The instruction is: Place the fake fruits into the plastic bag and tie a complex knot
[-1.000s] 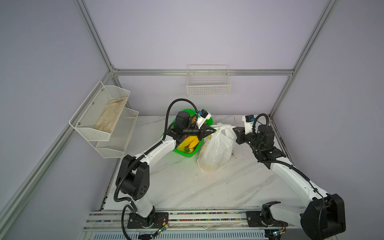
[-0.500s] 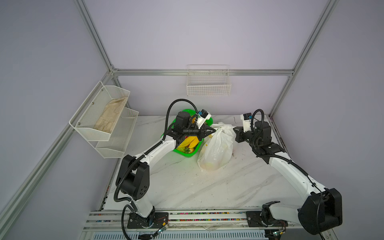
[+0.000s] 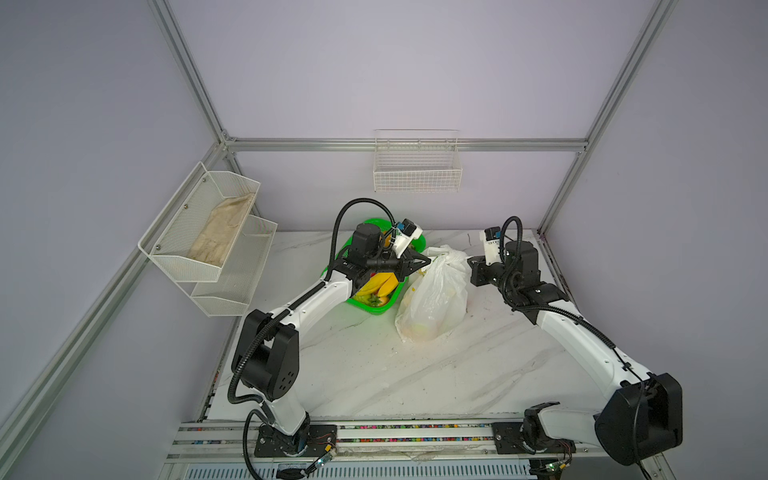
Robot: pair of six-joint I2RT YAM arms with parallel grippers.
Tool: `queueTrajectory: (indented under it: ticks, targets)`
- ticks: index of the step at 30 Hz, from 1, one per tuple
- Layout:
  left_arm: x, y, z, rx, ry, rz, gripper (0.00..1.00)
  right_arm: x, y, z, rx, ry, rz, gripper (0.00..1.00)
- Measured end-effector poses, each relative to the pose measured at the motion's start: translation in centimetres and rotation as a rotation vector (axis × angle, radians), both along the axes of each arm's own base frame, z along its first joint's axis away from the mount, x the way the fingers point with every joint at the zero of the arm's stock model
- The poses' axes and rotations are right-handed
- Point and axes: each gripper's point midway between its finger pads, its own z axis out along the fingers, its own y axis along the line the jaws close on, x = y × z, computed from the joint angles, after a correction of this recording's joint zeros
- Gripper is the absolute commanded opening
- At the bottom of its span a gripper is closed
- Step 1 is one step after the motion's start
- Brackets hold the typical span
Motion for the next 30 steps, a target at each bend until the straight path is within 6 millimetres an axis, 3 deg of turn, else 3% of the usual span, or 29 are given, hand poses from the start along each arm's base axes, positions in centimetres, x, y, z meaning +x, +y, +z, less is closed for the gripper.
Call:
queueTrajectory:
  ticks: [12, 20, 30]
  targets:
    - [0.0, 0.0, 0.2, -0.01, 0.0, -0.005, 0.0, -0.1, 0.2, 0.3, 0.031, 0.013, 0.044, 0.08]
    - [0.8, -0.1, -0.1, -0.031, 0.023, 0.011, 0.0, -0.7, 0.0, 0.2, 0.087, 0.038, 0.068, 0.35]
    - [1.4, -0.4, -0.6, -0.05, 0.062, 0.026, 0.0, -3.9, -1.4, 1.7, 0.244, 0.044, 0.084, 0.4]
